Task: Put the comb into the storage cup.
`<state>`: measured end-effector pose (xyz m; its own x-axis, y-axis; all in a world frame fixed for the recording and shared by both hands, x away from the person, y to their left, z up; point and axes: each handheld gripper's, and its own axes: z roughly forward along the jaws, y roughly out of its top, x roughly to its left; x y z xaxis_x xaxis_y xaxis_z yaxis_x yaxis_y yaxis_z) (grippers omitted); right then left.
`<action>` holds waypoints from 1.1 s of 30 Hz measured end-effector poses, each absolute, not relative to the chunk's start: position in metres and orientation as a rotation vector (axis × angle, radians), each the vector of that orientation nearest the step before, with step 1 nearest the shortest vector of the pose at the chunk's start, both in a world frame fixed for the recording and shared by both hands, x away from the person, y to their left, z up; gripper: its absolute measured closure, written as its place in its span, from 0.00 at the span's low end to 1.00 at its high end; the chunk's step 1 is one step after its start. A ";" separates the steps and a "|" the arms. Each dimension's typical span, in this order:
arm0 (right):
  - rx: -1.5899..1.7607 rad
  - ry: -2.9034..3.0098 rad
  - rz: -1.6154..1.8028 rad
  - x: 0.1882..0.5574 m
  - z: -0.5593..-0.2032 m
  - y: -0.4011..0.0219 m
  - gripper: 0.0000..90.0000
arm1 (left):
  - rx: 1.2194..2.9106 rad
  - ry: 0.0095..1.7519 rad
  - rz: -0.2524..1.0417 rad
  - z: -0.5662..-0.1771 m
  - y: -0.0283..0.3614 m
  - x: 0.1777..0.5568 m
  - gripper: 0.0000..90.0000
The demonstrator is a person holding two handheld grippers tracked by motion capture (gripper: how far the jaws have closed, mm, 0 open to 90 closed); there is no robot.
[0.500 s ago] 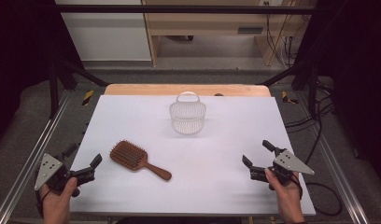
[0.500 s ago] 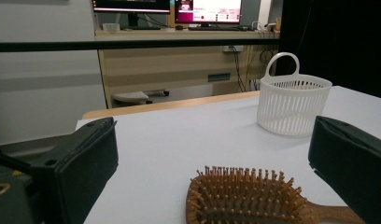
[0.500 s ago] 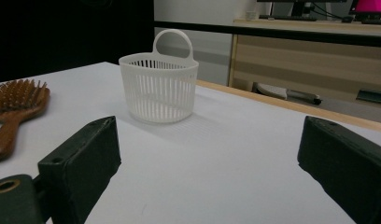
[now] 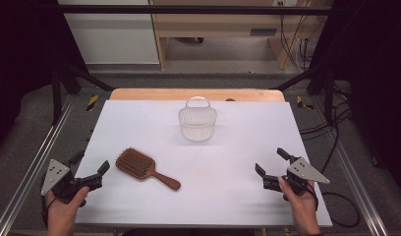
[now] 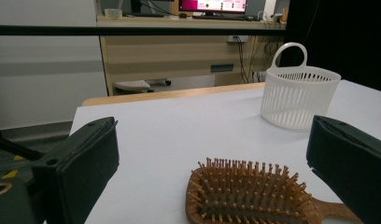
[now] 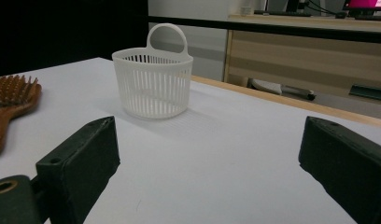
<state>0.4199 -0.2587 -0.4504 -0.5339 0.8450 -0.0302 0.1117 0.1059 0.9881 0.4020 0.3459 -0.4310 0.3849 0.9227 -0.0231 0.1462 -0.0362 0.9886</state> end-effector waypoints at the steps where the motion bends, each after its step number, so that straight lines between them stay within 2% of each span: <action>1: 0.939 1.755 1.479 0.420 -0.451 -0.258 0.06 | 1.486 1.018 0.835 -0.430 0.343 0.402 0.03; 13: 0.948 1.752 1.482 0.421 -0.451 -0.257 0.05 | 1.519 0.993 0.826 -0.427 0.333 0.410 0.03; 24: 0.944 1.746 1.491 0.421 -0.451 -0.259 0.05 | 1.627 0.991 0.763 -0.419 0.331 0.452 0.06; 27: 0.941 1.749 1.489 0.420 -0.450 -0.258 0.05 | 1.661 0.992 0.759 -0.418 0.331 0.462 0.10; 33: 0.941 1.749 1.489 0.420 -0.450 -0.257 0.05 | 1.707 0.992 0.763 -0.417 0.329 0.473 0.24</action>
<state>0.4199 -0.2573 -0.4501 -0.5331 0.8457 -0.0247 0.1107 0.0986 0.9890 0.4732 0.3290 -0.4169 0.4692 0.8821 0.0409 0.2662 -0.1855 0.9459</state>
